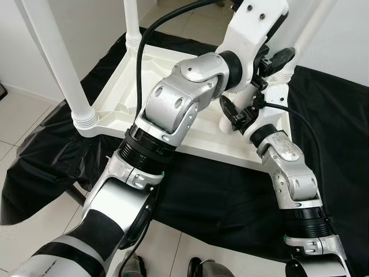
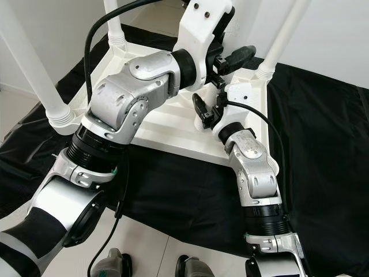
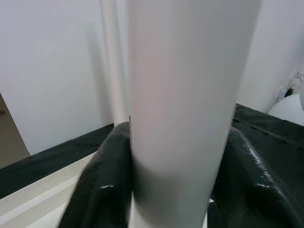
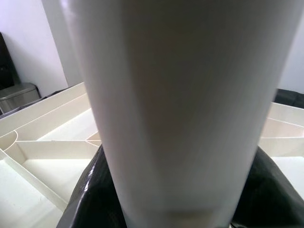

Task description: Building children table

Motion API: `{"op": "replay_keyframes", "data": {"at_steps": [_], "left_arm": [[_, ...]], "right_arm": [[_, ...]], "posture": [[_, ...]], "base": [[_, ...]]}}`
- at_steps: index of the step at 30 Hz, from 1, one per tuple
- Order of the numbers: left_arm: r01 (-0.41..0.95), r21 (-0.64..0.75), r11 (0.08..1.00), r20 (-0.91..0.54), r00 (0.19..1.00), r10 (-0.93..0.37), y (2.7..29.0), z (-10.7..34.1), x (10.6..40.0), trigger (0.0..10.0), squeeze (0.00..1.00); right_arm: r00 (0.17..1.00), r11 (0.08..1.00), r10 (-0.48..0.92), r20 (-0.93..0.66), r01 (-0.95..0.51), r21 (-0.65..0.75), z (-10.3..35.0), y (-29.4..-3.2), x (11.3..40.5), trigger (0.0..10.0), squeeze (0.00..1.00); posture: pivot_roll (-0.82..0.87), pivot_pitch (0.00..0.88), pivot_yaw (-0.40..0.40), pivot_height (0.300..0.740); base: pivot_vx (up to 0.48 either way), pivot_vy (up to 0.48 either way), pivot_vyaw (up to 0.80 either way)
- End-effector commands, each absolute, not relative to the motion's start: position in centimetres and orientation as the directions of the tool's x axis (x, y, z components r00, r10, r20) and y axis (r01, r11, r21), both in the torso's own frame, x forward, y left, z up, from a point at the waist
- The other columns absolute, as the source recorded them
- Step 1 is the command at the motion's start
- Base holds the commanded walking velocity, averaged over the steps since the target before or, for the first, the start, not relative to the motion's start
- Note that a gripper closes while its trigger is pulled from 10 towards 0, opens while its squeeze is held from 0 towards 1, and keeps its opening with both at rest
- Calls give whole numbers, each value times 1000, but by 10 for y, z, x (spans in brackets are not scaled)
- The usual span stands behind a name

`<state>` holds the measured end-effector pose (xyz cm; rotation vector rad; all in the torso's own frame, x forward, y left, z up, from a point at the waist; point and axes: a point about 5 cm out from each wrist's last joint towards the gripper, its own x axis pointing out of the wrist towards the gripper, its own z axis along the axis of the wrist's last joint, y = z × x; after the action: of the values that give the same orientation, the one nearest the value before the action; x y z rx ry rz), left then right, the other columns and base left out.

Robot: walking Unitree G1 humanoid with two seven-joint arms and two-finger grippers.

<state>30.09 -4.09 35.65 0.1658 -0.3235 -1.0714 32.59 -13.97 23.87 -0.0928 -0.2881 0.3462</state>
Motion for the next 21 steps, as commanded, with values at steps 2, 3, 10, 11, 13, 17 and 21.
{"op": "replay_keyframes", "data": {"at_steps": [2, 3, 10, 11, 13, 17, 21], "left_arm": [[860, 289, 421, 207, 373, -904, -46, 361, 289, 10000, 1000], [871, 273, 409, 208, 362, -909, -45, 361, 287, 10000, 1000], [871, 260, 416, 218, 367, -904, -40, 360, 287, 10000, 1000], [871, 260, 416, 218, 367, -904, -40, 360, 287, 10000, 1000], [871, 244, 427, 231, 375, -898, -36, 359, 286, 10000, 1000], [862, 246, 443, 258, 382, -887, -31, 359, 285, 10000, 1000], [854, 209, 476, 278, 415, -866, -18, 352, 286, 10000, 0]], "right_arm": [[909, 947, 318, 268, -293, -131, 240, -146, 325, 10000, 0], [911, 950, 311, 273, -287, -125, 240, -146, 326, 10000, 0], [923, 966, 259, 284, -241, -99, 242, -152, 328, 10000, 0], [923, 966, 259, 284, -241, -99, 242, -152, 328, 10000, 0], [933, 977, 210, 292, -196, -78, 242, -158, 329, 10000, 0], [943, 990, 139, 303, -131, -44, 242, -169, 330, 10000, 0], [944, 998, 58, 325, -53, -22, 243, -180, 328, 10000, 0]], "posture": [[54, 120, -66, 740], [54, 124, -67, 740], [59, 131, -70, 740], [59, 131, -70, 740], [65, 134, -69, 740], [65, 135, -69, 740], [59, 138, -64, 740]], "base": [[0, 0, 0], [0, 0, 0], [0, 0, 0], [0, 0, 0], [0, 0, 0], [0, 0, 0], [0, 0, 0]]}}
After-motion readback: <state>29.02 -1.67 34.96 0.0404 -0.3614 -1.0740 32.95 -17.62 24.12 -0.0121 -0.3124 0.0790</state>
